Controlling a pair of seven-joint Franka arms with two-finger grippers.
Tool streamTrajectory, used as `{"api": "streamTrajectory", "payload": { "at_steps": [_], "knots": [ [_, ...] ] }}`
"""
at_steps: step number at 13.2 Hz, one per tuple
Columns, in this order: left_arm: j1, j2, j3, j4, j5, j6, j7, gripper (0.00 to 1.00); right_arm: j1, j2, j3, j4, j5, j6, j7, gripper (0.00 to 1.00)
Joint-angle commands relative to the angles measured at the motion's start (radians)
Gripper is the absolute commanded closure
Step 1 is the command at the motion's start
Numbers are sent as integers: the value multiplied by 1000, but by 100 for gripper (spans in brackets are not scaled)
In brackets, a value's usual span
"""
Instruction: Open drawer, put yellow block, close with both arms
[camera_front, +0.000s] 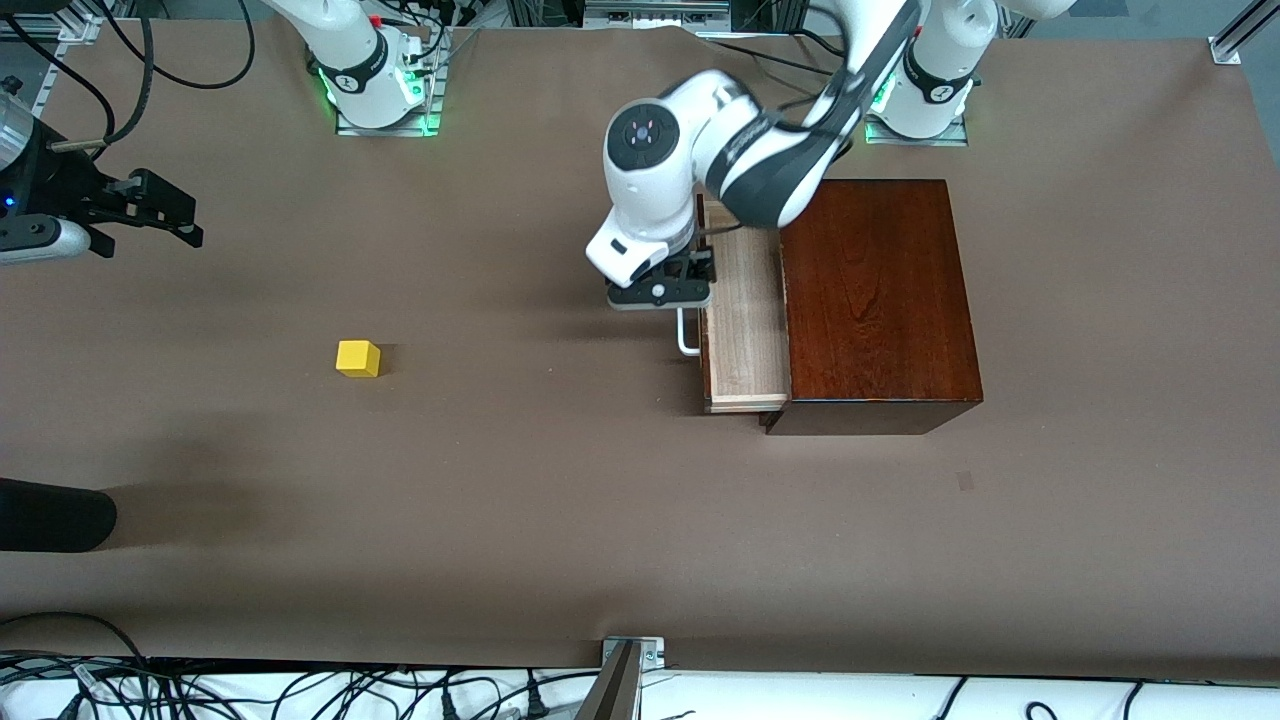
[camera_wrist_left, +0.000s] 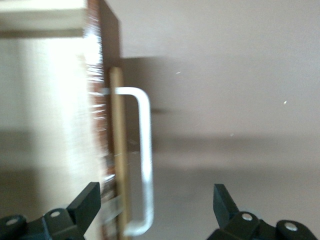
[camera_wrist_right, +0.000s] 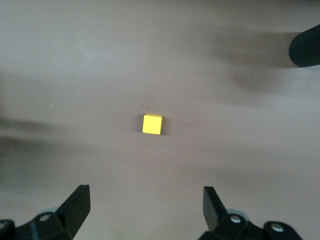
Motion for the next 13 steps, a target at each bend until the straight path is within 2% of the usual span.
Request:
{"api": "streamTrajectory", "payload": {
  "at_steps": [1,5,7,10,13],
  "knots": [
    [72,-74,5,76,-7,-186,124,0,-12,8,5,27,4,-14,-16,0],
    [221,-180,5,79,-7,-281,266,0,-10,10,5,27,7,-16,0,0],
    [312,-220,5,79,-10,-332,389,0,-4,43,8,27,9,9,-12,0],
    [460,-261,2,76,-18,-366,579,0,-1,76,13,27,9,55,-10,0],
    [572,-297,7,61,-23,-374,642,0,2,115,14,21,-2,47,-4,0]
  ]
}}
